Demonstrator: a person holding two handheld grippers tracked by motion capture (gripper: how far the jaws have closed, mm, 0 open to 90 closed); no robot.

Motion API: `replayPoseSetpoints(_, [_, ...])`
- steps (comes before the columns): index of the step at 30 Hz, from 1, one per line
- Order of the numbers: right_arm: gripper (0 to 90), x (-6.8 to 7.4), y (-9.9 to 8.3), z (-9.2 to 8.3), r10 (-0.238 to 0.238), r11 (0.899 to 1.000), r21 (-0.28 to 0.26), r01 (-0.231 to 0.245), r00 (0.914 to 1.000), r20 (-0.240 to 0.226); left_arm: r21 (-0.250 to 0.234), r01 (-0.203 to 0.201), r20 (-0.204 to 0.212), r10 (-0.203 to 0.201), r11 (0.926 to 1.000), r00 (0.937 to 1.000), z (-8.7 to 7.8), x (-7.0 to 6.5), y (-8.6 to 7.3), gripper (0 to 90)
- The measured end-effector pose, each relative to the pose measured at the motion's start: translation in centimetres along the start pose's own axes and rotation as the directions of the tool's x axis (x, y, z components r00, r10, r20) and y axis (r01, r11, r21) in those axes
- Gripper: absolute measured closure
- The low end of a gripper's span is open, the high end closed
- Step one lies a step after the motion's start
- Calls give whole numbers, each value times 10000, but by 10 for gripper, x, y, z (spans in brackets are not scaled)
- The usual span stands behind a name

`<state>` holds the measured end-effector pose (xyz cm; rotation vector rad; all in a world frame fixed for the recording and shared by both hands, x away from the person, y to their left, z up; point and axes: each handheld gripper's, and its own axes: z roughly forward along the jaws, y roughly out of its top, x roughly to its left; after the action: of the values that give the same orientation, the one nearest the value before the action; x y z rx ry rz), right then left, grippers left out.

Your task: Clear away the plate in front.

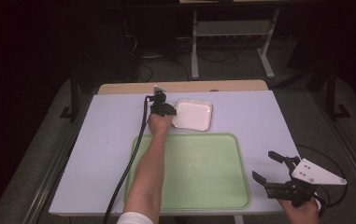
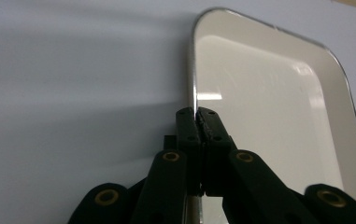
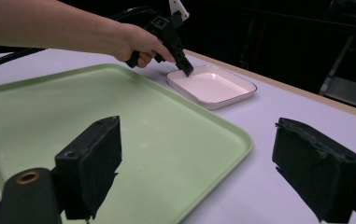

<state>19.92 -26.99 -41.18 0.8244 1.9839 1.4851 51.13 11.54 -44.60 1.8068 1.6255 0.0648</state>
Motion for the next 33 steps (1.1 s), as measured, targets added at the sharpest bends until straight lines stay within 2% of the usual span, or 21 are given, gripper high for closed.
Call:
replayPoseSetpoints(7, [148,0,-1,-1,64,9999,-88,-64,10000,-4,-284,319,-27,-319,9991,9995,-3,1,-1,885])
replayPoseSetpoints(9, [148,0,-1,-1,75,9999,-85,-75,10000,14,-449,416,60,-414,9981,9991,-6,1,-1,885])
replayPoseSetpoints(11, [149,-1,-1,-2,106,9999,-71,-106,9999,61,-660,733,274,-716,9951,9971,-11,4,-1,886])
replayPoseSetpoints(14, [149,0,-2,-2,137,9999,-54,-137,9999,76,-830,631,106,-624,9946,9980,-17,5,-3,884])
replayPoseSetpoints(19, [149,0,-3,-1,164,9999,-26,-164,9998,64,-958,728,46,-727,9927,9973,-26,9,-6,877])
replayPoseSetpoints(25, [149,1,-3,0,123,9999,-37,-123,9998,139,-1717,977,-153,-1019,9803,9947,-44,13,-9,886])
replayPoseSetpoints(33, [149,1,-4,-1,223,9997,-86,-221,9995,209,-2042,1079,-127,-1128,9730,9935,-59,14,-7,887])
